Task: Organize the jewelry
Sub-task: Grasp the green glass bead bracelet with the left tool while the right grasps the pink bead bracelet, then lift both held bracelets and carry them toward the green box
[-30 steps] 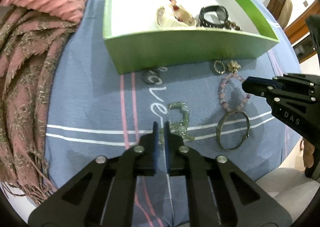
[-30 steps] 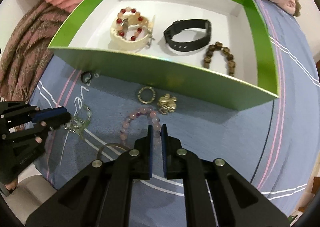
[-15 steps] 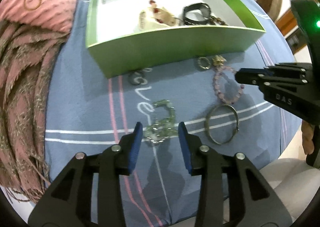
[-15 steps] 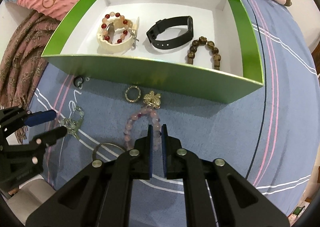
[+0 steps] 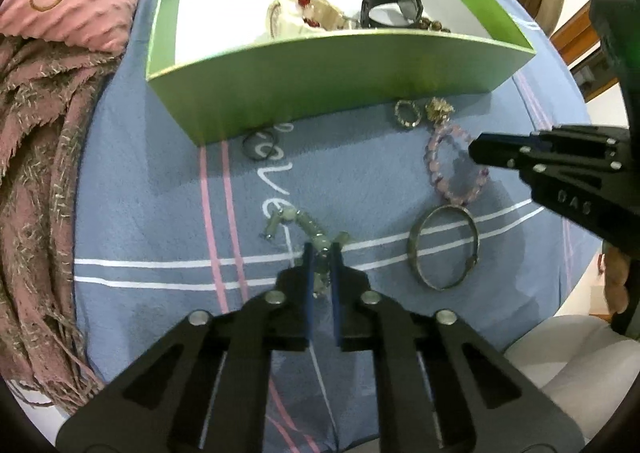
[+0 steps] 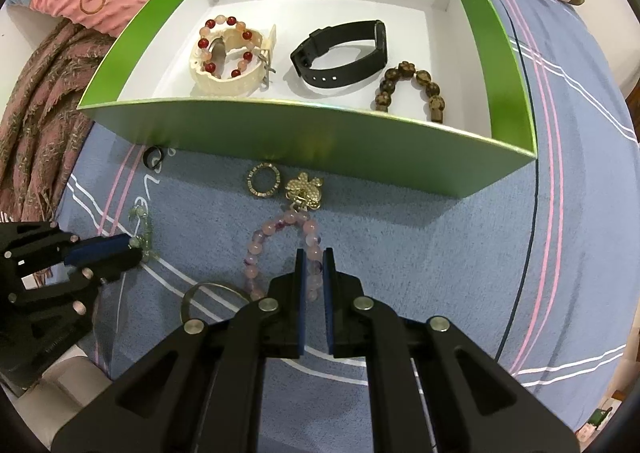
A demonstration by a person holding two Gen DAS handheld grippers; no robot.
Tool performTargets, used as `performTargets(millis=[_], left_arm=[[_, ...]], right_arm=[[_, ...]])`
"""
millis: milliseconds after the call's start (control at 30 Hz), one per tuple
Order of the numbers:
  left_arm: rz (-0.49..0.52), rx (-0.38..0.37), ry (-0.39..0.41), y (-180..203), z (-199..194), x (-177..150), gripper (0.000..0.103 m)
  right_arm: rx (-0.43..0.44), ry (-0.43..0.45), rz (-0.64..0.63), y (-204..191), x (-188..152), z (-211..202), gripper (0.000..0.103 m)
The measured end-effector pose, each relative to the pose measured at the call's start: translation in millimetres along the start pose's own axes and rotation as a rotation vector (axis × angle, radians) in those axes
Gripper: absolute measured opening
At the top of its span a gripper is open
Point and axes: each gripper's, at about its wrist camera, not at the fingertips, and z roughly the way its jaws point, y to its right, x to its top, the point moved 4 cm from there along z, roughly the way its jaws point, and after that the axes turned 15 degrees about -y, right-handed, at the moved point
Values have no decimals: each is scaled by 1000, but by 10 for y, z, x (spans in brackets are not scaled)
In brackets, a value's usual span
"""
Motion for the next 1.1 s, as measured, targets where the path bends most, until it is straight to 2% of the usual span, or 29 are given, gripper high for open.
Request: performTargets(millis=[233, 533, 767, 933, 1100], left_arm=[[-35, -9, 16, -103, -131, -29, 6], [-40, -27, 134, -114, -696, -83, 6], [-31, -30, 184, -70, -955, -33, 6], [-55, -37, 135, -132, -713, 7, 7], [-117, -45, 27, -287, -279, 21, 7]], right_arm=[[5, 18, 13, 35, -9, -57, 7], [22, 96, 19, 64, -41, -434, 7], [25, 154, 16, 68, -62, -718, 7], [27, 146, 22, 89, -72, -677, 7], [36, 115, 28, 95, -99, -557, 7]])
